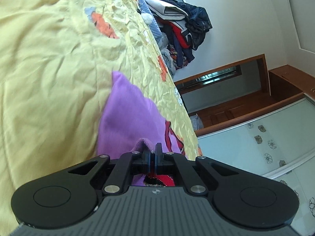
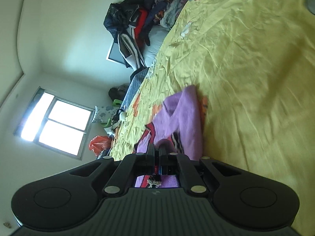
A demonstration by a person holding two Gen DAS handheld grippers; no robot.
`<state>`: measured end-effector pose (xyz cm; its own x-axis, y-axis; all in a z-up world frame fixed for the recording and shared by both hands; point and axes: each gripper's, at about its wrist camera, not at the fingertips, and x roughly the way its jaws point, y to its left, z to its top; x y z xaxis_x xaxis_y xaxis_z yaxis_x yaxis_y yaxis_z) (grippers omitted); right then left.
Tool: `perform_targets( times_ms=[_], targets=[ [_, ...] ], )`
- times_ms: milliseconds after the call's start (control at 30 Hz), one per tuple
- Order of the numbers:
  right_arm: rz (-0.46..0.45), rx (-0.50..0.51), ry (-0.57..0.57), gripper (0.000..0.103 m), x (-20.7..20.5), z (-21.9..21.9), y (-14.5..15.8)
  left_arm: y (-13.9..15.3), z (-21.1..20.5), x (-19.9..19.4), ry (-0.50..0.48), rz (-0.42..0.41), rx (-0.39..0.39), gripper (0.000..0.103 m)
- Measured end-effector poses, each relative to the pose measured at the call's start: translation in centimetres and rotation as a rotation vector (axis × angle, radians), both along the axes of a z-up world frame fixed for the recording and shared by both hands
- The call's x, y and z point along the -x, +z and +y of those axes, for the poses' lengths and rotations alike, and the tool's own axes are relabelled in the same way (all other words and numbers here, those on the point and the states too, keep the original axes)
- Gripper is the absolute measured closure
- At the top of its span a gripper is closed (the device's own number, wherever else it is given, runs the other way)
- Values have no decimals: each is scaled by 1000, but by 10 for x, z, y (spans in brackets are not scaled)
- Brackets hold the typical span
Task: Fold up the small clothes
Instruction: 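Carry the held hem band with both grippers up over the body toward the collar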
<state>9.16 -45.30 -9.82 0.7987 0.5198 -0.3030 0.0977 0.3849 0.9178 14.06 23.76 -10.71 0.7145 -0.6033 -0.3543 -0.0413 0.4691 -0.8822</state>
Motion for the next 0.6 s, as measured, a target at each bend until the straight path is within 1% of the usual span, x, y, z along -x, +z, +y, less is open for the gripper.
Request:
perform_targets(
  times_ms=[267,600],
  targets=[
    [60,2,-3,99,-49,-5,-14,-2,-5,-42,12,22,-14,101],
    [76,23,4,99,-91,-2,-15,-15,-9,-82,37,65,-28,101]
  ],
)
